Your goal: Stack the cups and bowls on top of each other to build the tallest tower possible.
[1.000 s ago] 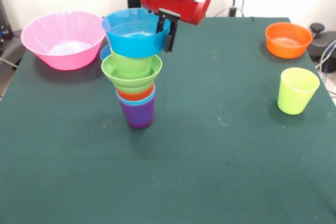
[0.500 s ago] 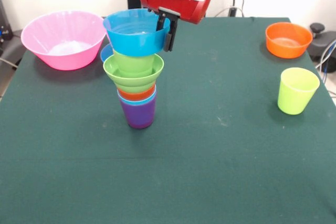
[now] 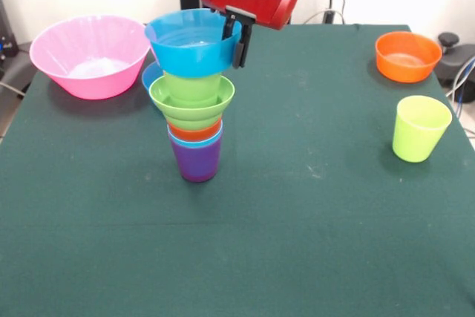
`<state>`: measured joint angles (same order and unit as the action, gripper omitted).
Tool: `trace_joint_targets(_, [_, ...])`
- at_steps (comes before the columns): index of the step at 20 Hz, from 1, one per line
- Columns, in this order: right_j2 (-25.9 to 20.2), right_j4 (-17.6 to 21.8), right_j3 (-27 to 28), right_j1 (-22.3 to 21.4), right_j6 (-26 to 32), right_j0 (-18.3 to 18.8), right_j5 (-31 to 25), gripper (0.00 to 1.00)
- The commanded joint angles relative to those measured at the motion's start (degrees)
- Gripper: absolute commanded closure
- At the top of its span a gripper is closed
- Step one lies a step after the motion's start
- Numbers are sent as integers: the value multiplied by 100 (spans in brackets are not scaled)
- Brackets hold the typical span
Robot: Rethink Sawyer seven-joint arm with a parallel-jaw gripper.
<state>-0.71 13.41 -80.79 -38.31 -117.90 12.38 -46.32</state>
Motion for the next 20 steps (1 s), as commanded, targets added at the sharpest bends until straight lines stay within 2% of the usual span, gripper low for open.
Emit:
trace_joint_targets(1, [-376, 159, -393, 33, 439, -65, -555, 100])
trace_joint_targets(8, [-363, 188, -438, -23, 488, -31, -598, 100])
trace_joint_targets(16, [-326, 358, -541, 142, 503, 53, -169, 100])
trace_joint_targets(20, [-305, 391, -558, 125, 527, 55, -164, 100])
